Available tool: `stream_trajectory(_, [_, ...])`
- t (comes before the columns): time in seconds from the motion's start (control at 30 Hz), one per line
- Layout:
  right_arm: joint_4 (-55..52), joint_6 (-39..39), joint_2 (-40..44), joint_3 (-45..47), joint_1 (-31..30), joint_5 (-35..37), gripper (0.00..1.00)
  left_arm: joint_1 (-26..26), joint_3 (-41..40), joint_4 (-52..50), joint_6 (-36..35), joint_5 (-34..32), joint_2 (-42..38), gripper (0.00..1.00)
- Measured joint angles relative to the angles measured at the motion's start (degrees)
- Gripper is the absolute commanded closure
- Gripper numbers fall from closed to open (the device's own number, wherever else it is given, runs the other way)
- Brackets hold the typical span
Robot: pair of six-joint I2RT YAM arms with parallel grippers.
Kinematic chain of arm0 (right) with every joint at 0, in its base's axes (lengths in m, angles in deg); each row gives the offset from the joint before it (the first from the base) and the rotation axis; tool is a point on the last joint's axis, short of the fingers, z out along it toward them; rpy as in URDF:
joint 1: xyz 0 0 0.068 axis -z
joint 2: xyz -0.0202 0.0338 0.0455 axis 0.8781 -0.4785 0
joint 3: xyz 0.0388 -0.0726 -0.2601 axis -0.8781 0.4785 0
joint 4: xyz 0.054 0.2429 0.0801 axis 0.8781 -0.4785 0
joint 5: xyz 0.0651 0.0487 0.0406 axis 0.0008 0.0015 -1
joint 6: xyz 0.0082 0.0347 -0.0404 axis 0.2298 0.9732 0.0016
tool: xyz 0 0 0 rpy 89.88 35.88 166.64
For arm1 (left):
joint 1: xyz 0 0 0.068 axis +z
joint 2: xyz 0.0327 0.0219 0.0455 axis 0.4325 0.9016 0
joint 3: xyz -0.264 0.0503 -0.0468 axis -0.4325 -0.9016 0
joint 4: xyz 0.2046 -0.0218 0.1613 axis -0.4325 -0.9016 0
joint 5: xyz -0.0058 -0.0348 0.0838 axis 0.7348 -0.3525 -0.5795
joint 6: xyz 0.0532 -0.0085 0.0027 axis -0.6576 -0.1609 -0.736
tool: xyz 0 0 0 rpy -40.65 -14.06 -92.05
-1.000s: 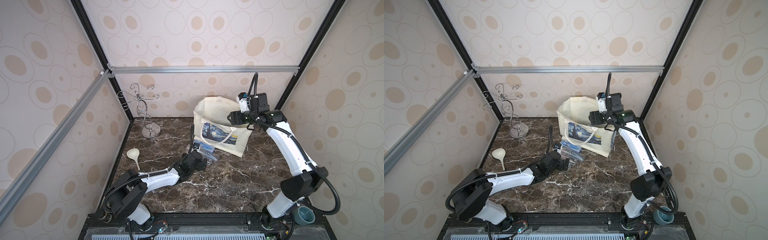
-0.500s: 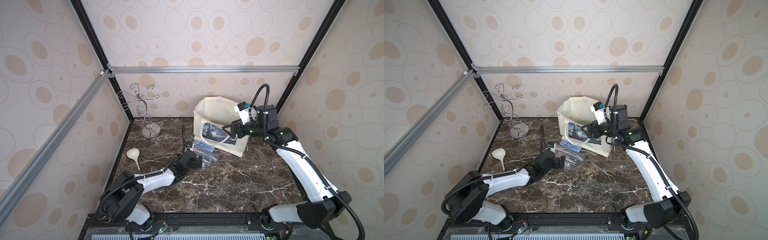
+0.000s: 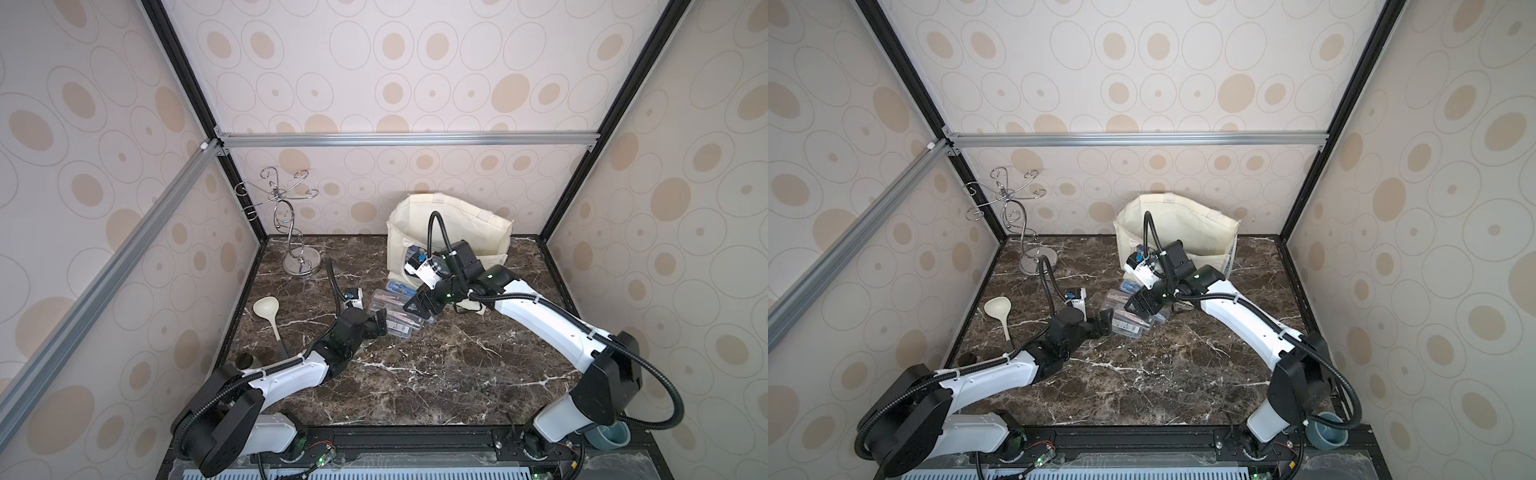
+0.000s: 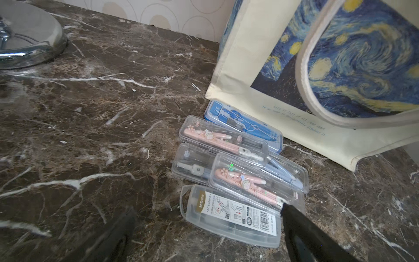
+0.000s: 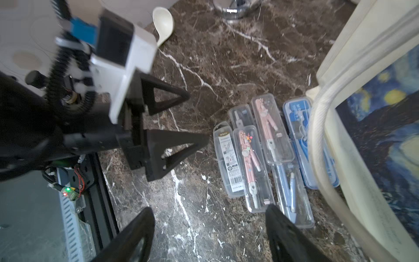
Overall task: Put the compass set into the canvas bag
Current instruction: Pick up the compass set from the compass set.
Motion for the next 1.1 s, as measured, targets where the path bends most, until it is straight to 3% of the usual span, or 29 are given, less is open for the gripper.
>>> stream_trajectory(0.43, [-0.3, -0.1, -11.4, -0.7, -0.3, 10.6, 0.19, 1.0, -1.9, 2.8, 0.9, 0.0, -3.1, 0.00])
stream_trajectory(1.1, [0.3, -0.3, -13.8, -2.4, -0.2, 15.8, 0.19, 1.6, -3.7, 3.1, 2.3, 0.7, -5.1, 0.00])
